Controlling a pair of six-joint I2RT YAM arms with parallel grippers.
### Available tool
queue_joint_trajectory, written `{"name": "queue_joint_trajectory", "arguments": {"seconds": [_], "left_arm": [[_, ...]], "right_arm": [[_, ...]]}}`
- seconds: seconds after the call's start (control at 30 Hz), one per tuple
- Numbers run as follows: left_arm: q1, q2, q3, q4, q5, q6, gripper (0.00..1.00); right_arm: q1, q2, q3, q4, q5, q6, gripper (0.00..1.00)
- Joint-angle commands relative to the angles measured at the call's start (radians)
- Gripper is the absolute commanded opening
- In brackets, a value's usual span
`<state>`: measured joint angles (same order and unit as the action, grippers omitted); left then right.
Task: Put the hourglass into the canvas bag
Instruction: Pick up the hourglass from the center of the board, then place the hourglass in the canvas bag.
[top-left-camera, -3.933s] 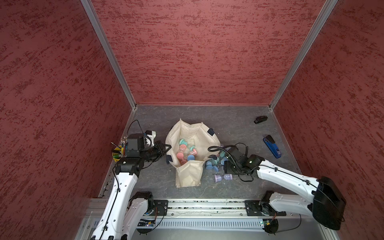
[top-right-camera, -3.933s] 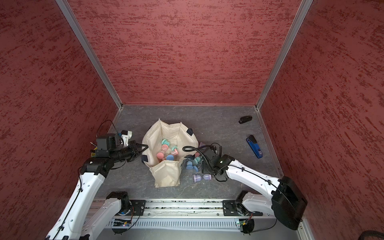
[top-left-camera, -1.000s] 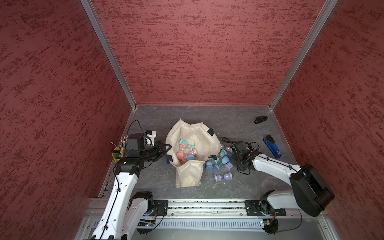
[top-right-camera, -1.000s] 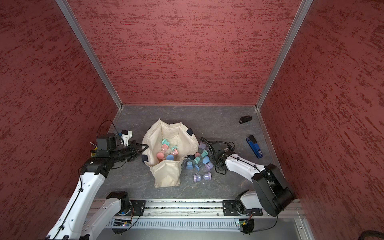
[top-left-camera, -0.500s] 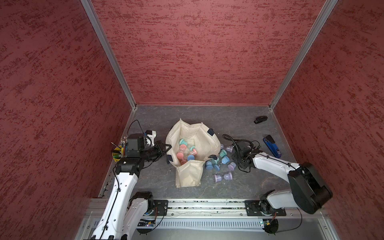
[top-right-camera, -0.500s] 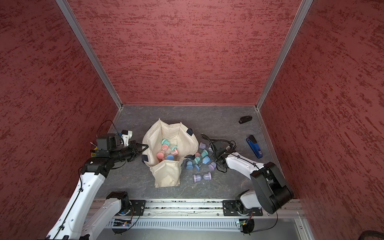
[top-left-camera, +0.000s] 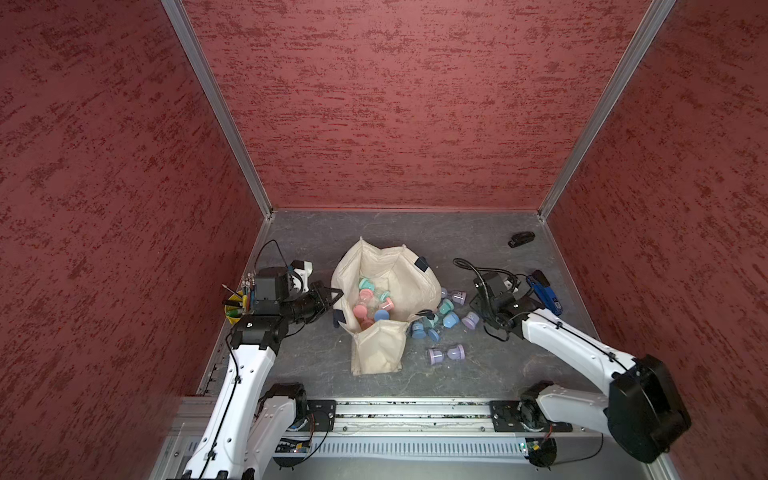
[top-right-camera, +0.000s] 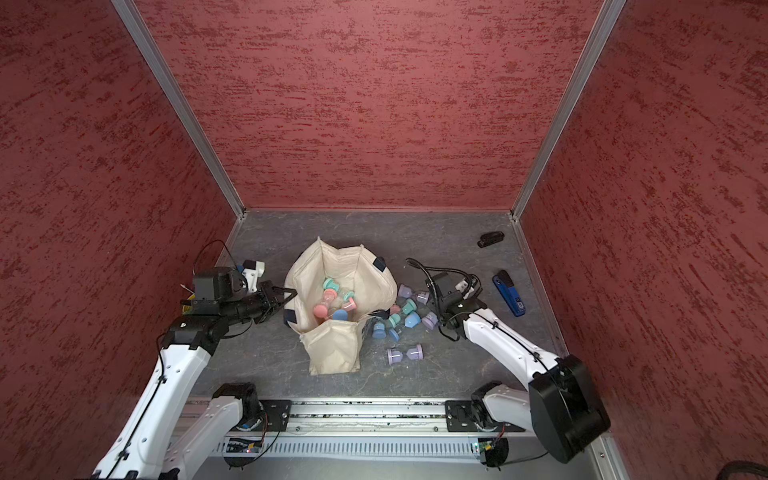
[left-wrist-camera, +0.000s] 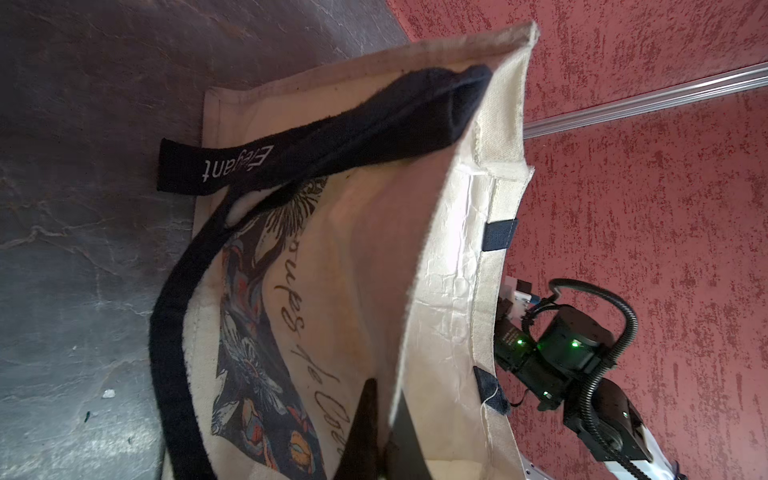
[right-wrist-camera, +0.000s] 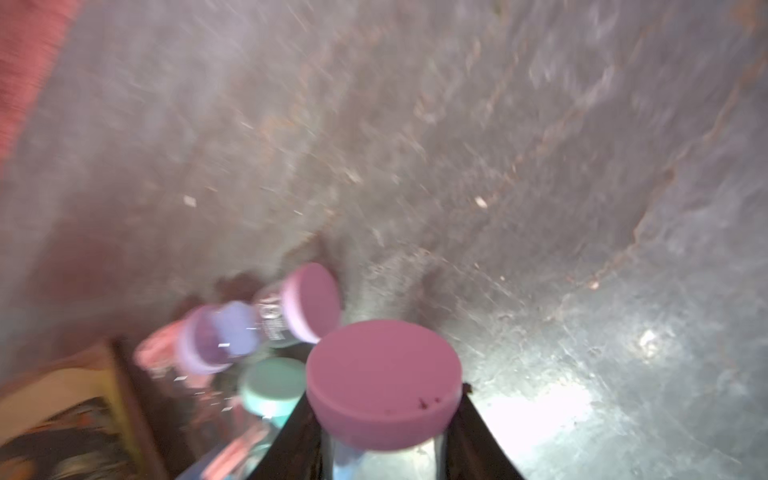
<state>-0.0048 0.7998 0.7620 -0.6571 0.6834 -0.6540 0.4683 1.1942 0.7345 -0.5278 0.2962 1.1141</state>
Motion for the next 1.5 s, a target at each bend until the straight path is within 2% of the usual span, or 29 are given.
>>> {"name": "queue_joint_trajectory", "arguments": {"seconds": [0.0, 0.33, 0.73, 0.9, 1.17, 1.47], "left_arm": [[0.008, -0.009, -0.016, 0.012, 0.013, 0.015, 0.0], [0.008, -0.007, 0.002, 0.001, 0.016, 0.02, 0.0], [0.008, -0.021, -0.007, -0.009, 0.016, 0.019, 0.0], [0.009, -0.014, -0.004, -0.005, 0.016, 0.014, 0.0], [0.006, -0.008, -0.003, -0.001, 0.016, 0.012, 0.0], [0.005, -0.001, 0.002, 0.001, 0.018, 0.014, 0.0]], "right_arm": [[-0.004, -0.057, 0.085, -0.067, 0.086, -0.058, 0.16], [0.006, -0.147, 0.282, -0.113, 0.112, -0.172, 0.15], [0.082, -0.126, 0.433, 0.003, 0.023, -0.303, 0.12], [0.137, -0.084, 0.49, 0.043, -0.002, -0.343, 0.11], [0.283, 0.02, 0.598, 0.101, -0.002, -0.401, 0.1], [0.449, 0.215, 0.749, 0.152, -0.027, -0.462, 0.1]]}}
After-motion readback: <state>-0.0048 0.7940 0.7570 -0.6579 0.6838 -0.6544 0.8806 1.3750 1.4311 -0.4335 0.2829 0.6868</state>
